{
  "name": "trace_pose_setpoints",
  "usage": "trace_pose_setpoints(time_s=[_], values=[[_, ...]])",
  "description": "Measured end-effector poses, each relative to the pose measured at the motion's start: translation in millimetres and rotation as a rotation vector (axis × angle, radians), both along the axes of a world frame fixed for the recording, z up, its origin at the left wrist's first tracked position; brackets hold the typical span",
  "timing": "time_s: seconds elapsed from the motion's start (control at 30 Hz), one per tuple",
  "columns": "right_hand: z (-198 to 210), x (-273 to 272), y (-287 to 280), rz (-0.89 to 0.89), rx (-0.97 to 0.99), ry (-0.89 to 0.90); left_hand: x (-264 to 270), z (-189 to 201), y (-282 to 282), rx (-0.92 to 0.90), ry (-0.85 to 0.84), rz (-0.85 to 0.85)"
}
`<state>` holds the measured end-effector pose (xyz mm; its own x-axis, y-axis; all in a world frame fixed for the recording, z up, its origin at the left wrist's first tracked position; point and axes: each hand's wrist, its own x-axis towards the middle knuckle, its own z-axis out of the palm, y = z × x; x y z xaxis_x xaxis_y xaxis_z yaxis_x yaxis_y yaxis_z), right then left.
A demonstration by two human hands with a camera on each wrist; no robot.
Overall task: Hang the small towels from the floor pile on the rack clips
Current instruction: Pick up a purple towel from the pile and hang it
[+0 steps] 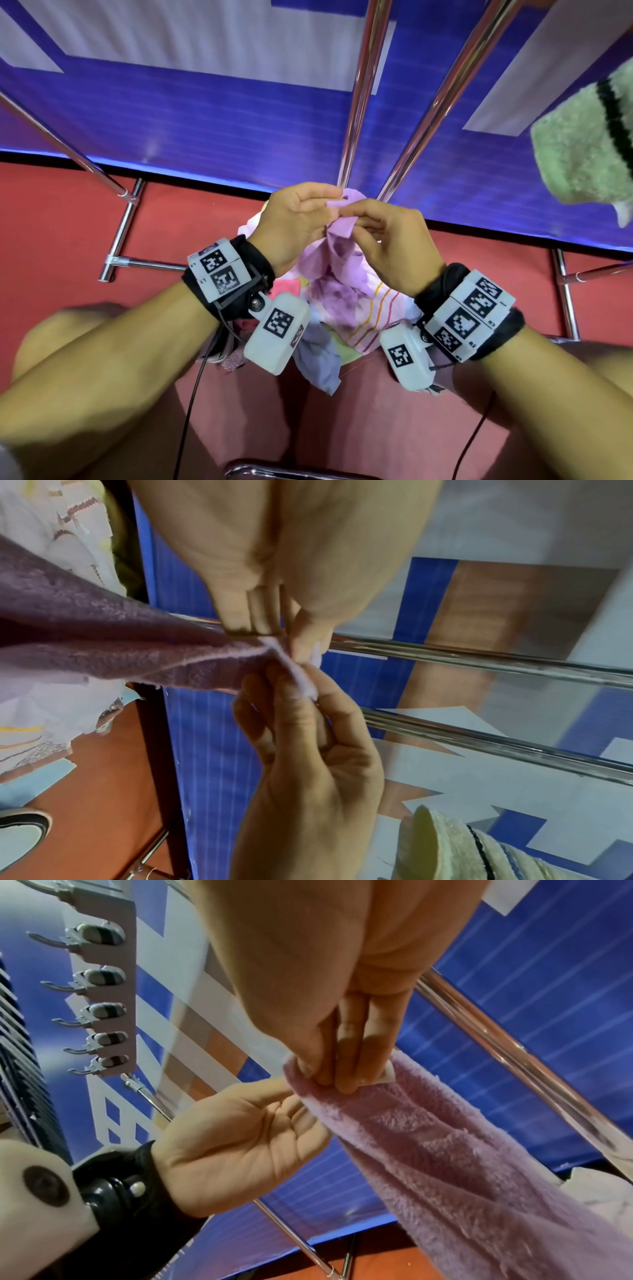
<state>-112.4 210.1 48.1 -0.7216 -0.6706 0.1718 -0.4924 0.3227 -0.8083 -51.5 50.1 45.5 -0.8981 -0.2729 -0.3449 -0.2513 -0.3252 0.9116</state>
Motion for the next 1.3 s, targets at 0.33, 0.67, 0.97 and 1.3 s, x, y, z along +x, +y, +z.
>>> trace_pose_setpoints(time_s=[0.33,0.67,0.97,1.3], values=[[-1,-13,3,-0.096,0.073,0.156,-1,1,4,0.100,0.006,0.057],[-3,-18,7,-0.018,0.171,0.164,-1,1,8,-0.048,0.032,0.053],[-10,-22,9,-0.048,0.203,0.077,1,2,11,-0.282,0.078,0.038],[-4,-21,8,-0.010,0.205,0.074,-1,8,-2,-0.292,0.070,-0.064]])
